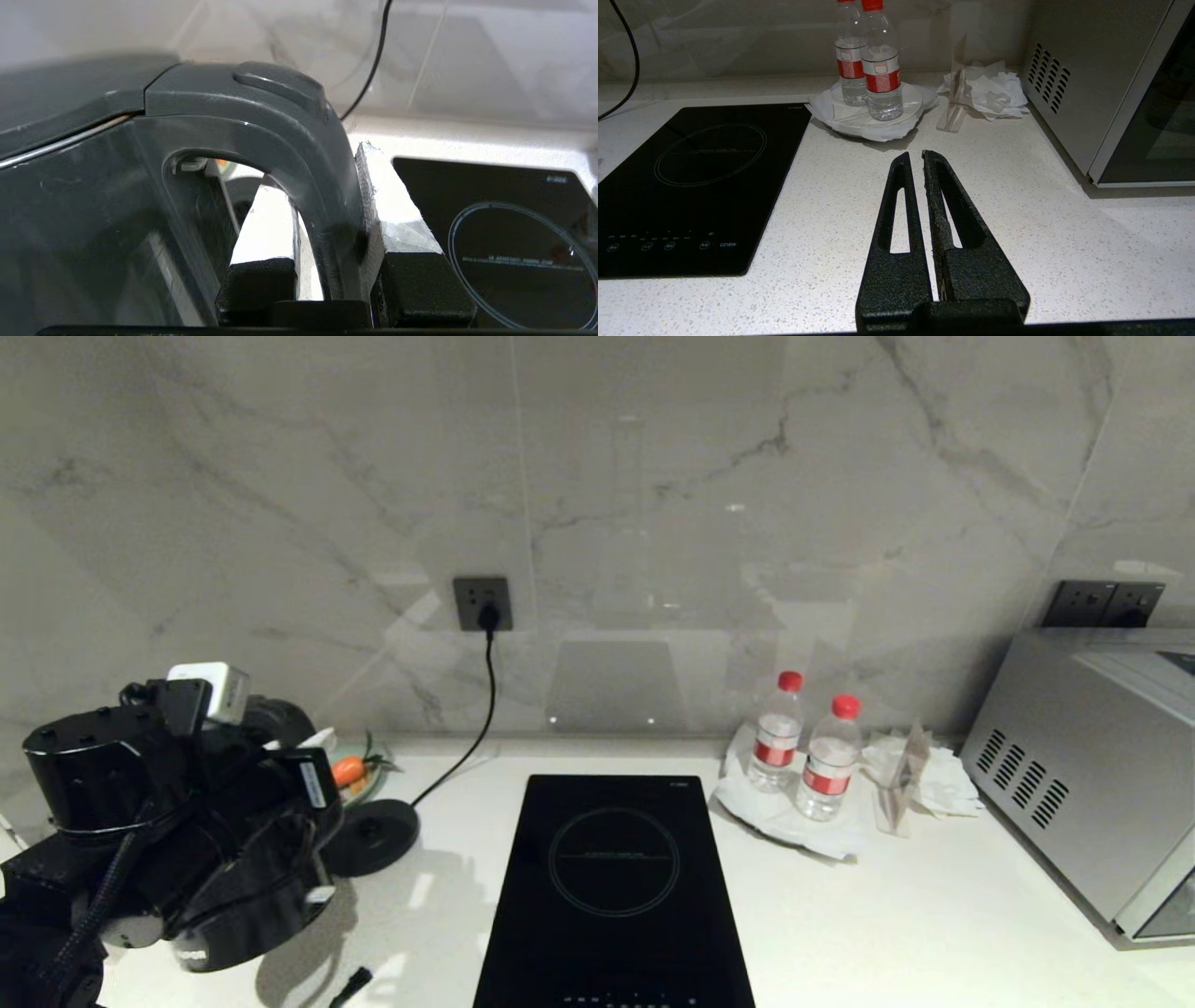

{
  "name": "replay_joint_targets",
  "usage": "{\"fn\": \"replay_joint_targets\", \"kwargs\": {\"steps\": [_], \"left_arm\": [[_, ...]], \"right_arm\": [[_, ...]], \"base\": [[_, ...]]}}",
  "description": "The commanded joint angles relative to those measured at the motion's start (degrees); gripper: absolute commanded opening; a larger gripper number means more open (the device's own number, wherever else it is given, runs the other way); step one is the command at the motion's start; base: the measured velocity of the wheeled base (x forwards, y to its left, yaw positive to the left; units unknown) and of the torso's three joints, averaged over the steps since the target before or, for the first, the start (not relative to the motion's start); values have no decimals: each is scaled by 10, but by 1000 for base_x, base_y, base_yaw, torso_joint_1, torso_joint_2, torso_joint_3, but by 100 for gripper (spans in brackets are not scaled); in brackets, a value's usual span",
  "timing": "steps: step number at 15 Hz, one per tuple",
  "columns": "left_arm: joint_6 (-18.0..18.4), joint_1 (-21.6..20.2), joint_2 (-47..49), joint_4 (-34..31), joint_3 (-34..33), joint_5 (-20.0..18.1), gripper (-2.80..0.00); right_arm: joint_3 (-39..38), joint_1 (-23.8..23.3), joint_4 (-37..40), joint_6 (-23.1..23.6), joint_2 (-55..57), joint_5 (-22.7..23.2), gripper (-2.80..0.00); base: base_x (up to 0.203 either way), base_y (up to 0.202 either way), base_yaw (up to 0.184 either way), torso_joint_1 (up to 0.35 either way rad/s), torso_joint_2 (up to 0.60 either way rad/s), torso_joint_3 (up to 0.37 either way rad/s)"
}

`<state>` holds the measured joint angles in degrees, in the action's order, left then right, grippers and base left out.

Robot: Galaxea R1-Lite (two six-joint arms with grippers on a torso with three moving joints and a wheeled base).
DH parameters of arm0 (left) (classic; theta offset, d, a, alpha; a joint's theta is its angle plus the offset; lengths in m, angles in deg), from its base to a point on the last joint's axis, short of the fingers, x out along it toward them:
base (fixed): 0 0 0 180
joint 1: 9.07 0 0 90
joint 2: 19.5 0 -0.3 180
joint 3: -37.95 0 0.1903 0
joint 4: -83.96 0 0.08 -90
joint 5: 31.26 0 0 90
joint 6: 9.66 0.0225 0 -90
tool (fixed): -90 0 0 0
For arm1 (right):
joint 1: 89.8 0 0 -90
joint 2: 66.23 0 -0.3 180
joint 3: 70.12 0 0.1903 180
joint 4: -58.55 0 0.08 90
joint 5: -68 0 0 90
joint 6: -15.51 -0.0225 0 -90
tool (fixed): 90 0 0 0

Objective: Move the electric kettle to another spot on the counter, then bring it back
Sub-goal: Place it on the power base

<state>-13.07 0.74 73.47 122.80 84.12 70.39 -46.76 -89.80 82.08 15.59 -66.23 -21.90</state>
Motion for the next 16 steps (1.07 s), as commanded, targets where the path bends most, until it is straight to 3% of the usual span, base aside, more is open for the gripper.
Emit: {"fn": "replay_joint_targets", "kwargs": {"steps": [1, 6, 11, 16], "left_arm": [[-2, 19, 7, 2, 21, 2, -280], [-10, 46, 40, 2, 87, 6, -280], [-12, 47, 122, 2, 182, 9, -280], [-9, 55, 222, -1, 294, 43, -280]], "right_arm": [[0, 0, 0, 0, 0, 0, -280], [0, 0, 0, 0, 0, 0, -280], [0, 0, 0, 0, 0, 0, -280], [0, 0, 0, 0, 0, 0, -280]], "base": [[0, 0, 0, 0, 0, 0], [0, 0, 0, 0, 0, 0], [0, 0, 0, 0, 0, 0], [0, 0, 0, 0, 0, 0]]}}
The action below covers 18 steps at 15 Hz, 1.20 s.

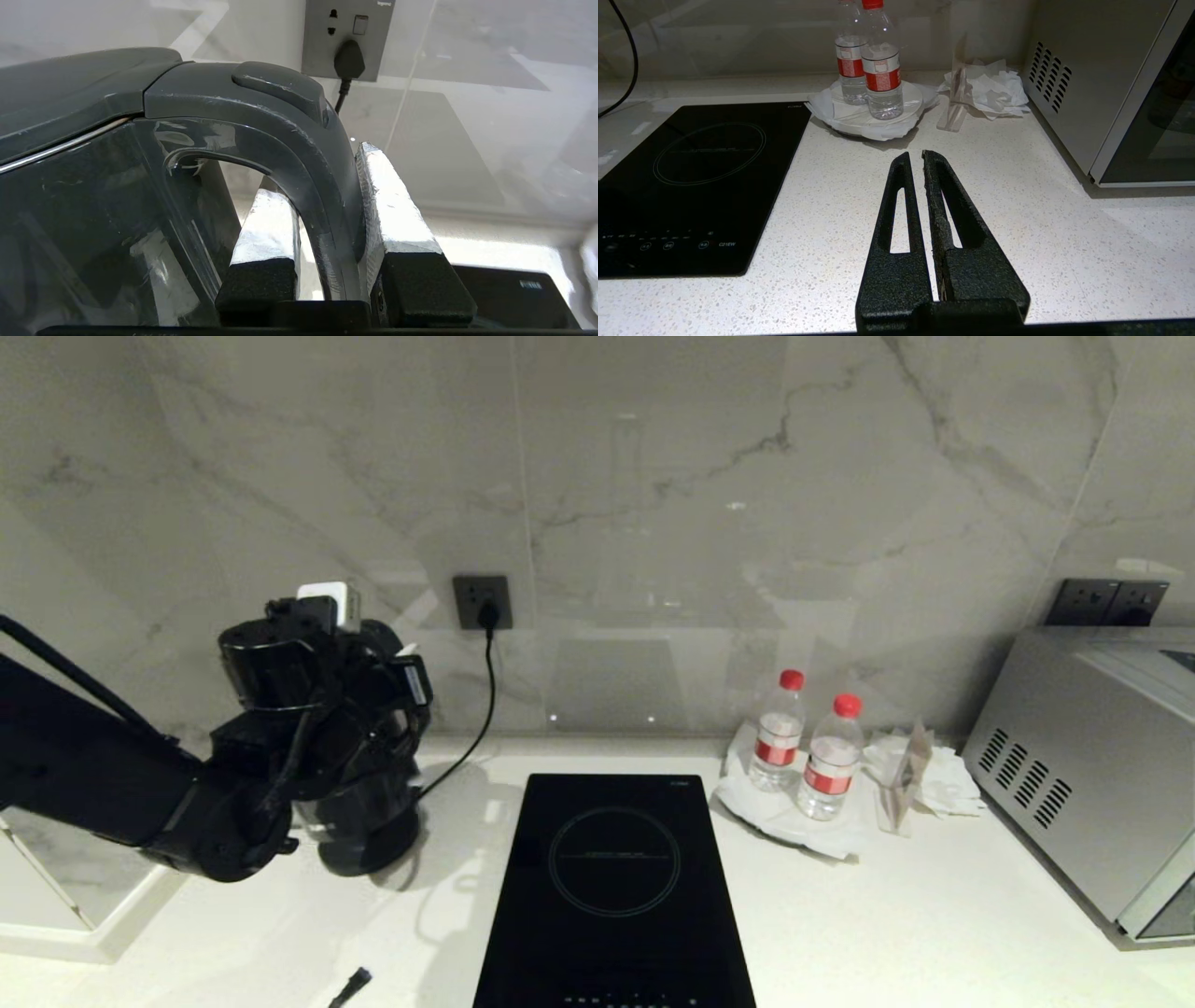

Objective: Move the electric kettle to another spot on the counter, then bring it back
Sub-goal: Place it on the power base

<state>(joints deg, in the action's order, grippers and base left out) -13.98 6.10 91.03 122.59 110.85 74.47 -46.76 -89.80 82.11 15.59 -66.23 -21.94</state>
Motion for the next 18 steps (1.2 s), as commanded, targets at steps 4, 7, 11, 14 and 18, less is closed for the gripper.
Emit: {"fn": "replay_joint_targets", "kwargs": {"steps": [4, 7, 11, 14, 18], "left_arm": [[0, 2, 98, 0, 67, 4, -280], [0, -2, 127, 0, 105, 6, -280], [3, -4, 166, 0, 144, 6, -280], [3, -8, 185, 0, 165, 7, -280], [4, -9, 202, 0, 176, 7, -280]], "right_arm": [[0, 0, 0, 0, 0, 0, -280], [0, 0, 0, 0, 1, 0, -280], [0, 0, 0, 0, 1, 0, -280], [0, 0, 0, 0, 0, 0, -280], [0, 0, 0, 0, 0, 0, -280]], "base": [[0, 0, 0, 0, 0, 0], [0, 0, 0, 0, 0, 0], [0, 0, 0, 0, 0, 0], [0, 0, 0, 0, 0, 0], [0, 0, 0, 0, 0, 0]]}}
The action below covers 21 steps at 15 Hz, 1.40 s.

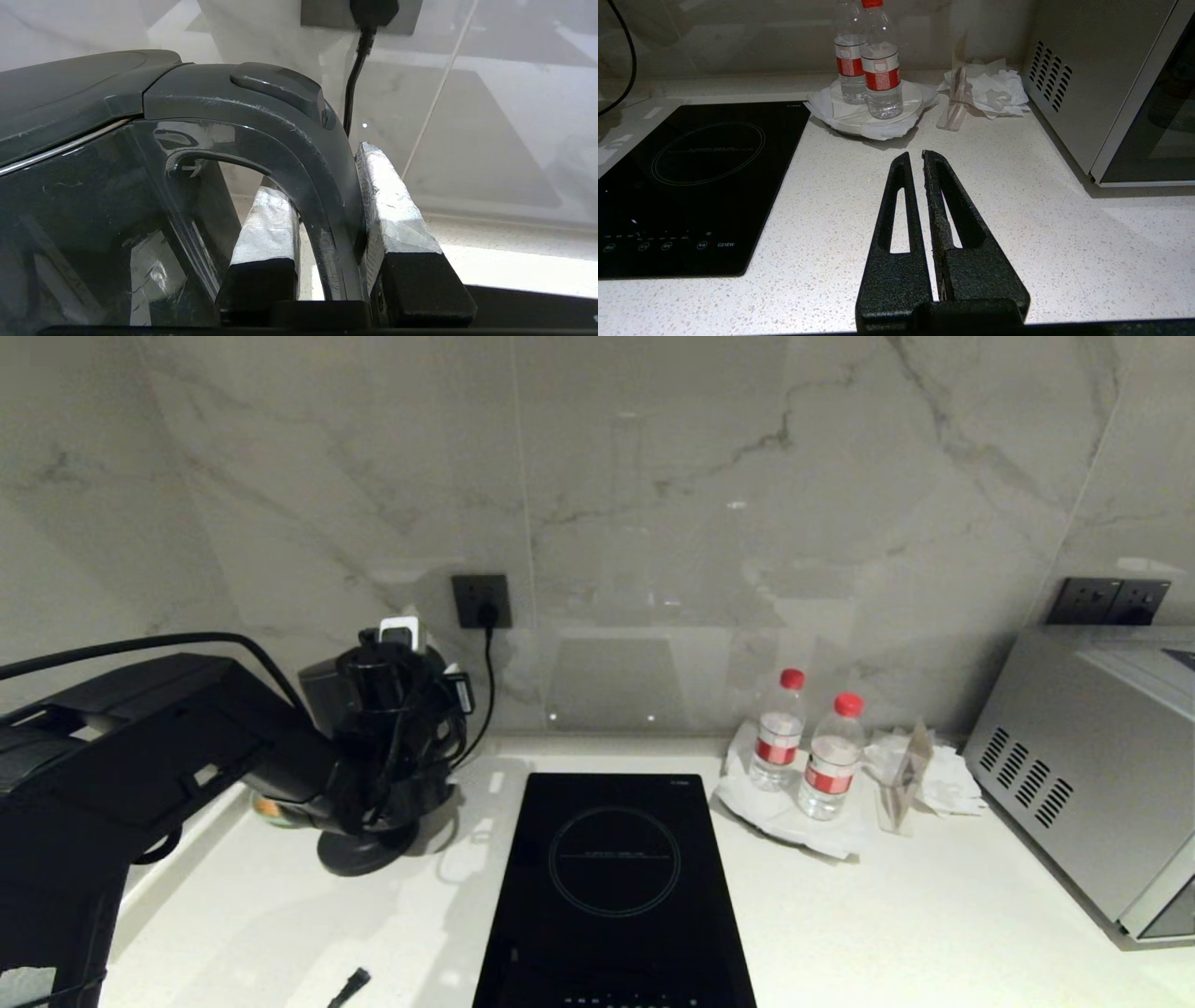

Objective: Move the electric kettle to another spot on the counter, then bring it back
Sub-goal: Place it on the power base

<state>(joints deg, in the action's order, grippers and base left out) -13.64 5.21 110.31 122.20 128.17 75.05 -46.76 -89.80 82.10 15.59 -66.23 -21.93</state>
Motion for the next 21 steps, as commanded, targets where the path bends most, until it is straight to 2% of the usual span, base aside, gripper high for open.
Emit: {"fn": "replay_joint_targets", "kwargs": {"steps": [1, 3, 14, 21], "left_arm": [[0, 0, 13, 4, 3, 1, -280], [10, -2, 20, 6, 9, 1, -280], [11, -7, 28, 8, 9, 8, -280], [11, -41, 31, 23, -9, 7, -280]], "right_arm": [[0, 0, 0, 0, 0, 0, -280], [0, 0, 0, 0, 0, 0, -280], [0, 0, 0, 0, 0, 0, -280], [0, 0, 0, 0, 0, 0, -280]], "base": [[0, 0, 0, 0, 0, 0], [0, 0, 0, 0, 0, 0], [0, 0, 0, 0, 0, 0], [0, 0, 0, 0, 0, 0]]}}
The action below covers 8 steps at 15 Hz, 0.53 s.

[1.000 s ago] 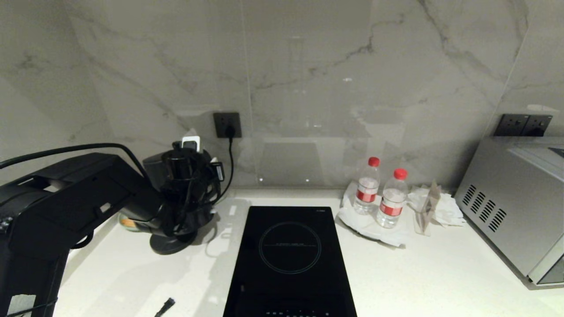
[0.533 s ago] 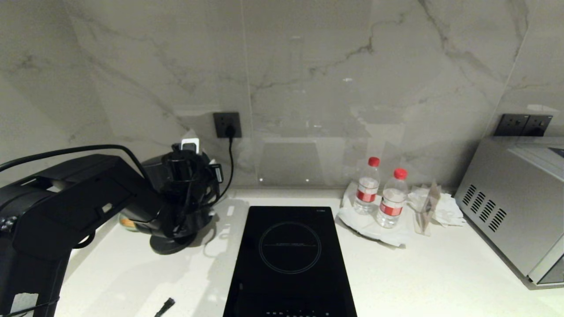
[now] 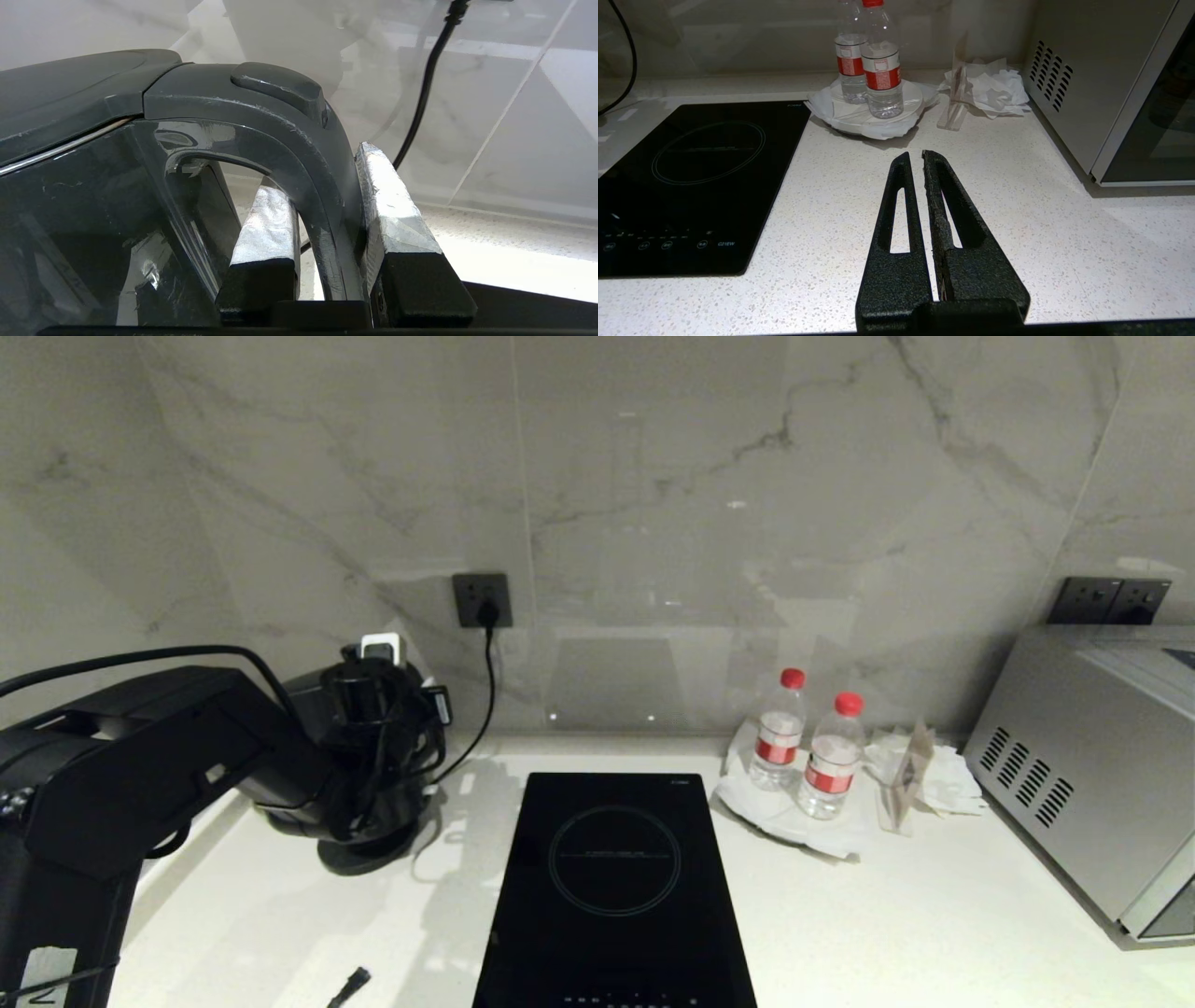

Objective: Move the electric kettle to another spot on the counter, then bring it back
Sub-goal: Place it on the power base

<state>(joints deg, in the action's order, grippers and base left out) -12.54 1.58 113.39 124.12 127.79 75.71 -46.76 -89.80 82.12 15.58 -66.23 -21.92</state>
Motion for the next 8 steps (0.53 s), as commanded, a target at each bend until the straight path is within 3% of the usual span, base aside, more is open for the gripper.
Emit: {"fn": "replay_joint_targets", "kwargs": {"steps": [1, 8], "left_arm": [[-1, -5, 0, 5, -6, 1, -280], [-1, -12, 24, 16, -7, 1, -280]], "right_arm": [[0, 0, 0, 0, 0, 0, -280], [0, 0, 0, 0, 0, 0, -280]], "base": [[0, 0, 0, 0, 0, 0], [0, 0, 0, 0, 0, 0]]}}
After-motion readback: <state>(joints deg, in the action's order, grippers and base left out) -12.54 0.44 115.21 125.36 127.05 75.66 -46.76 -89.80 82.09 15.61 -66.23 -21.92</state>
